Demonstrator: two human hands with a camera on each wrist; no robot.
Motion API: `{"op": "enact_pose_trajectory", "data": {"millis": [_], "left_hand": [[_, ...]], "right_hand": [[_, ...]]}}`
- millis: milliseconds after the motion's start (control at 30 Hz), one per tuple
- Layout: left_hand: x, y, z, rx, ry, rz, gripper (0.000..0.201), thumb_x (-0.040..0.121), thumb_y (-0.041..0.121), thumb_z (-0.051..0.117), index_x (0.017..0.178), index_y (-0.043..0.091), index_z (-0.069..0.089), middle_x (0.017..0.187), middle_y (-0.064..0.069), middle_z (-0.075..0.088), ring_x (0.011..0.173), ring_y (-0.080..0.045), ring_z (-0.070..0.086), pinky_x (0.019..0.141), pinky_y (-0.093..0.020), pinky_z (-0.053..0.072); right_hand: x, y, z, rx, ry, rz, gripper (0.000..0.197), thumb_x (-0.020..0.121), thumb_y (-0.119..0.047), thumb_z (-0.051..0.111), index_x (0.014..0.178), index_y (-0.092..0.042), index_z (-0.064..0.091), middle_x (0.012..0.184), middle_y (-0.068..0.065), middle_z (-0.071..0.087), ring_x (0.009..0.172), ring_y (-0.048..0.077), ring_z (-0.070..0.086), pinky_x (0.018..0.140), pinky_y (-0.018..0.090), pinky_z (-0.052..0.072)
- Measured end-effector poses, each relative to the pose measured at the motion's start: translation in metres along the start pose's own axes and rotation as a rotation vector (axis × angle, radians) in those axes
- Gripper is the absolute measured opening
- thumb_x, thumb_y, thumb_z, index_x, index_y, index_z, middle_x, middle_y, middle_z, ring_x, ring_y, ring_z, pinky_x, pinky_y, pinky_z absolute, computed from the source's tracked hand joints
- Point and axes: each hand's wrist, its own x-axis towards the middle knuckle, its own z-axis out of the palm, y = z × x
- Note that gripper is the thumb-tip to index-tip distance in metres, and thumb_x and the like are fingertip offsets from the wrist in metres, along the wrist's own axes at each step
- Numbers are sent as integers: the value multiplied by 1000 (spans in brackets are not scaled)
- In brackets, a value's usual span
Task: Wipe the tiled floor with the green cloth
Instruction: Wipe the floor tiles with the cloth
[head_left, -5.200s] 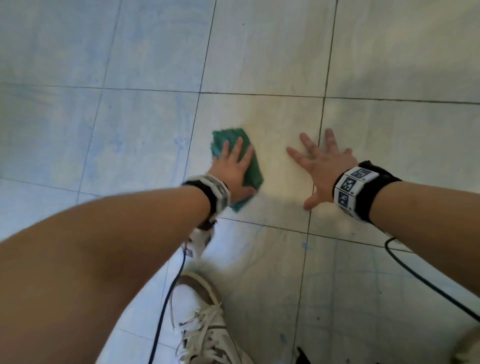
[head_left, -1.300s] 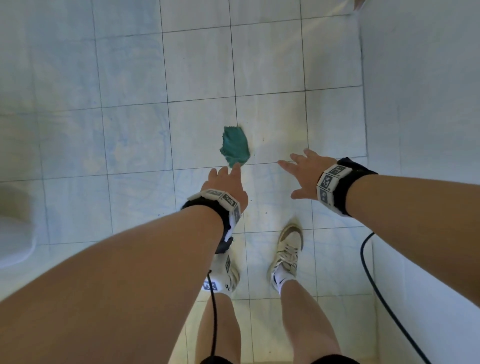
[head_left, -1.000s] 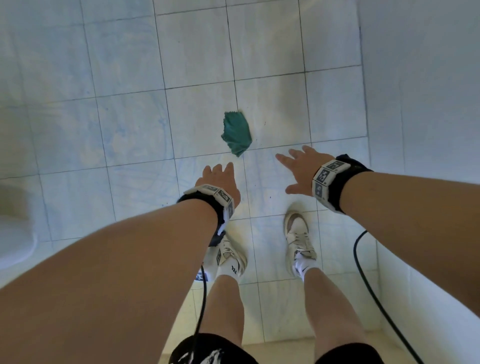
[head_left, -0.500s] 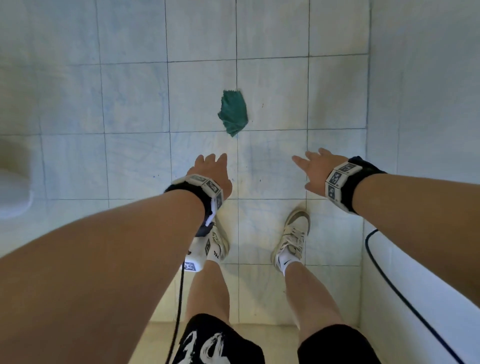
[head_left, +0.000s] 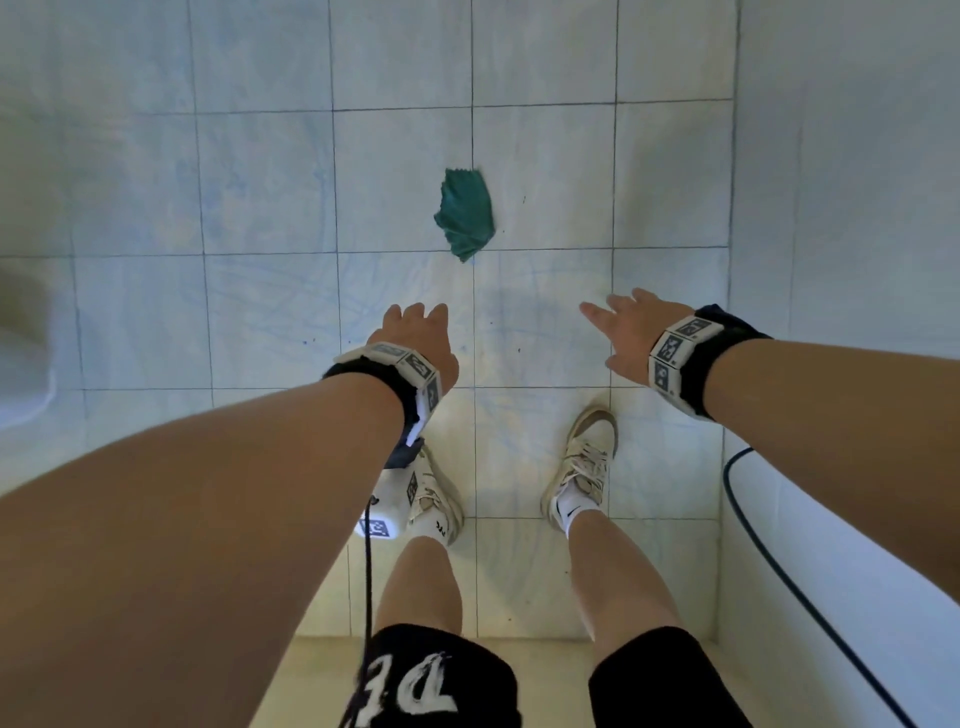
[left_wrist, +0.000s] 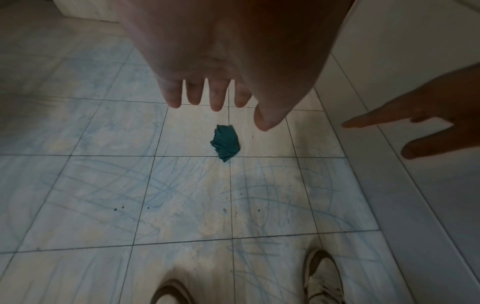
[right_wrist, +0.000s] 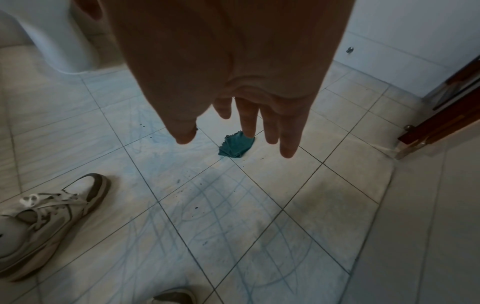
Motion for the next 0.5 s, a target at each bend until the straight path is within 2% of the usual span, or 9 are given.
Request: {"op": "enact_pose_trajectory", "data": {"millis": [100, 200, 367, 500], "left_hand": [[8, -17, 5, 14, -4, 38, 57, 95, 20, 48, 148, 17, 28, 150, -6, 34, 145, -30, 20, 103, -44, 39], [19, -28, 17, 42, -13, 62, 58, 97, 20, 48, 150, 18, 25, 154, -5, 28, 147, -29, 14, 107, -44, 35], [53, -32, 54, 8, -38, 73, 62, 100, 35, 47, 153, 17, 20, 159, -6, 21, 150, -30, 9, 113, -46, 30], [89, -23, 77, -33, -62, 51, 65, 100, 40, 48, 154, 18, 18, 160, -6, 19, 150, -31, 8, 114, -48, 29]], "right_hand": [[9, -18, 0, 25, 8, 23, 78, 101, -37, 49, 159, -29, -2, 165, 4, 12, 152, 32, 9, 114, 53, 32], [26, -39, -2, 44, 46, 21, 76, 102, -37, 48, 159, -28, -1, 165, 4, 13, 152, 32, 9, 114, 51, 33], [67, -66, 6, 71, 51, -40, 77, 101, -41, 48, 159, -28, -1, 165, 4, 13, 152, 32, 9, 115, 53, 31], [106, -65, 10, 74, 79, -58, 77, 102, -46, 45, 160, -28, -3, 166, 4, 10, 152, 31, 8, 116, 54, 30]]}}
